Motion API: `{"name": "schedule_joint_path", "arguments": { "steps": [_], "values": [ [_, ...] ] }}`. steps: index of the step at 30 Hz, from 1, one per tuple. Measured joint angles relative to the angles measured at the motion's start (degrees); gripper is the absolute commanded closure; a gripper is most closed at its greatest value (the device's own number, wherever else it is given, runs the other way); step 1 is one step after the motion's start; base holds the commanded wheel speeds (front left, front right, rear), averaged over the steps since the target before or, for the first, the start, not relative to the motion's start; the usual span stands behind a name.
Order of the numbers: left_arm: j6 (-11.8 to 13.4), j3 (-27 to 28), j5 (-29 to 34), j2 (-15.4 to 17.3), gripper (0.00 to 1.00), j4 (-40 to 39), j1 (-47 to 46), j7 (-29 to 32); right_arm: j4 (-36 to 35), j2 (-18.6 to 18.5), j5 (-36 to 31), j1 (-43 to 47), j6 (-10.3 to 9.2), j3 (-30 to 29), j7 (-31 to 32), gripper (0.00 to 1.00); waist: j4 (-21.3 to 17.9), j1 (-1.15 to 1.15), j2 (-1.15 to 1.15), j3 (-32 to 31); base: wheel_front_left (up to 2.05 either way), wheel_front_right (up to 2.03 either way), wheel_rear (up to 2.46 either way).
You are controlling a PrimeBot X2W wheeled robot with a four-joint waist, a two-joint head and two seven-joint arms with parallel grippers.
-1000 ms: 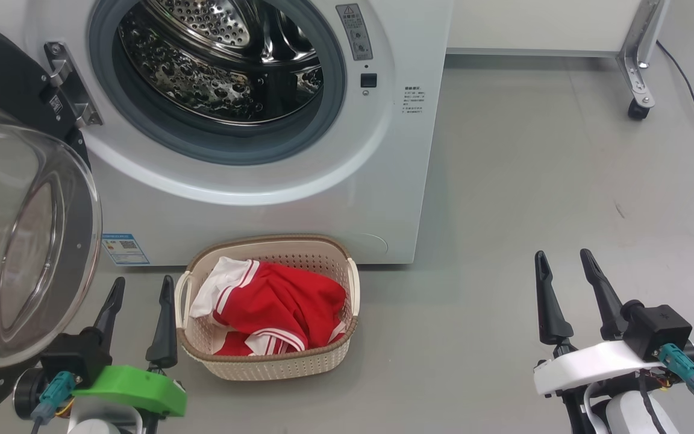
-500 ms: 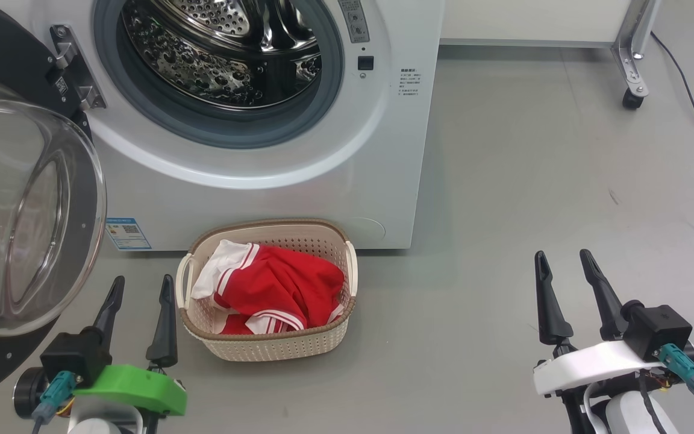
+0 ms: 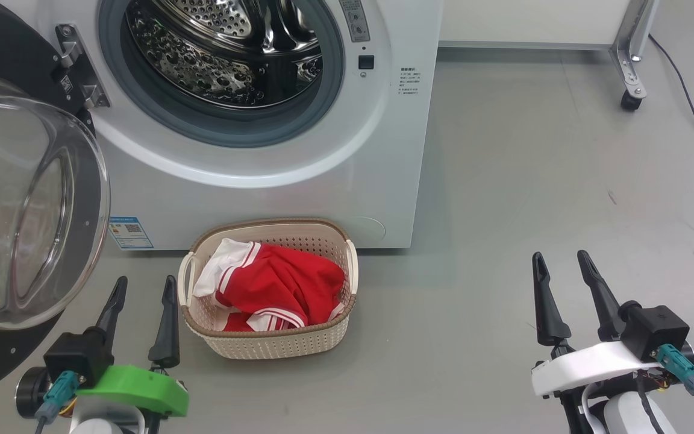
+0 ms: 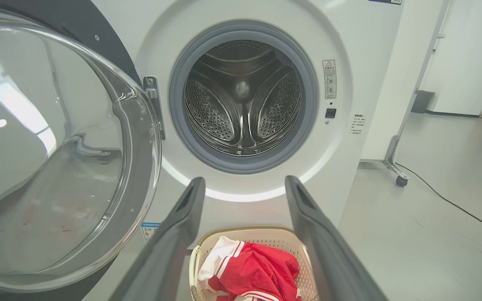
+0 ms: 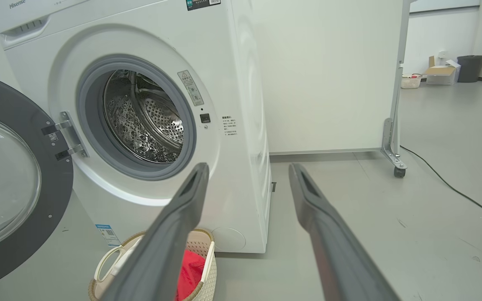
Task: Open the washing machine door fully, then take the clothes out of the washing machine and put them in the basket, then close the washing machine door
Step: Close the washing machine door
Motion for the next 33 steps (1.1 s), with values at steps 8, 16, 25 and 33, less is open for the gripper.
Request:
{"name": "schedule_joint_path", "arguments": {
  "steps": [8, 16, 25, 33],
  "values": [
    [0.00, -0.01, 0.00, 0.00, 0.00, 0.08, 0.04, 0.00, 0.00, 0.00, 0.00, 0.00, 0.00, 0.04, 0.00, 0.00, 0.04, 0.00, 0.00, -0.17, 0.00, 0.00, 0.00],
    [0.01, -0.09, -0.03, 0.00, 0.00, 0.09, 0.07, 0.00, 0.00, 0.00, 0.00, 0.00, 0.00, 0.04, 0.00, 0.00, 0.09, 0.00, 0.00, -0.17, 0.00, 0.00, 0.00],
    [0.01, -1.48, -0.37, -0.03, 0.00, 0.40, 0.07, 0.00, -0.11, 0.02, 0.01, 0.05, -0.01, -0.96, 0.00, 0.00, 1.29, 0.00, 0.00, -0.07, 0.00, 0.00, 0.00],
    [0.02, -2.08, -0.59, -0.03, 0.00, 0.67, 0.07, 0.00, -0.35, 0.03, 0.01, 1.09, -0.01, -0.97, 0.00, 0.00, 4.00, 0.00, 0.00, 0.26, 0.00, 0.00, 0.00]
  ]
}}
